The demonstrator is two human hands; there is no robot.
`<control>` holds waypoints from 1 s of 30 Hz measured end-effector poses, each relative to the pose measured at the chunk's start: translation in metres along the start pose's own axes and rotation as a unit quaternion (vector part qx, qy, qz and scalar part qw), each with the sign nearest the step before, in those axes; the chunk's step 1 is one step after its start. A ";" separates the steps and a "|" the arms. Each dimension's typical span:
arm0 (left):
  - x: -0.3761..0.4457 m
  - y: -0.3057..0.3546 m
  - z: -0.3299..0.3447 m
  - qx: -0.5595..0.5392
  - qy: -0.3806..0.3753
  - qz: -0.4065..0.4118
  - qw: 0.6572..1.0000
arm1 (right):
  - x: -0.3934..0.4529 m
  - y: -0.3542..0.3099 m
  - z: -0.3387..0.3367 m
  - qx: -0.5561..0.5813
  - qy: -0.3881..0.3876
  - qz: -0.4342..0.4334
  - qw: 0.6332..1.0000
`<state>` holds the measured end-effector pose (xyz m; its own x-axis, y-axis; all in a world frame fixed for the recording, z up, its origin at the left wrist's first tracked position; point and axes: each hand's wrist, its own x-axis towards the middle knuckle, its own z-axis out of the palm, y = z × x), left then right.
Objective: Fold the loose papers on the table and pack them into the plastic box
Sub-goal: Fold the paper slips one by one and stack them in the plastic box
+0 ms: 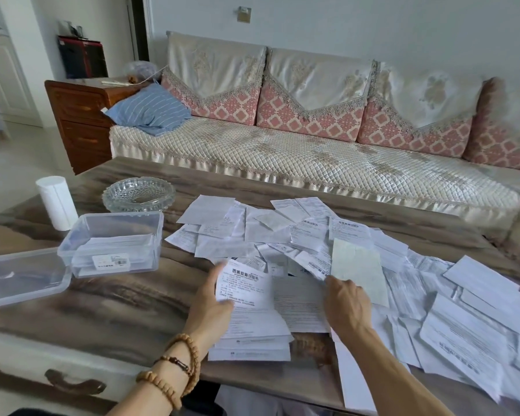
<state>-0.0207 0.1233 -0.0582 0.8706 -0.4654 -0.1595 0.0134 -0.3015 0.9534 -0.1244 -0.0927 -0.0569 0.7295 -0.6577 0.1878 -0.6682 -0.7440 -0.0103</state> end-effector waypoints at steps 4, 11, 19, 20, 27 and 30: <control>0.006 0.005 0.002 -0.042 -0.016 -0.071 0.996 | -0.020 -0.022 -0.005 0.039 0.135 -0.141 0.980; 0.007 0.008 0.004 -0.225 -0.012 -0.156 0.962 | -0.069 -0.080 -0.006 0.126 0.131 -0.354 0.917; 0.007 -0.014 -0.042 -0.131 0.069 -0.122 0.981 | -0.052 -0.060 -0.002 0.254 -0.116 -0.189 0.942; 0.009 -0.015 -0.050 -0.114 0.085 -0.118 0.983 | -0.048 -0.058 0.006 0.206 -0.129 -0.197 0.950; -0.004 -0.001 -0.098 -0.155 0.093 -0.054 0.982 | -0.035 -0.093 -0.017 0.471 -0.156 -0.071 0.865; -0.010 0.002 -0.100 -0.159 0.017 -0.068 0.985 | -0.030 -0.129 -0.034 0.652 -0.191 0.040 0.733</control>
<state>0.0196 0.2112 -0.0290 0.8662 -0.4082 -0.2881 0.2799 -0.0811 0.9566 -0.0650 0.0273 -0.0283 0.8492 -0.5062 -0.1507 -0.1853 -0.0183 -0.9825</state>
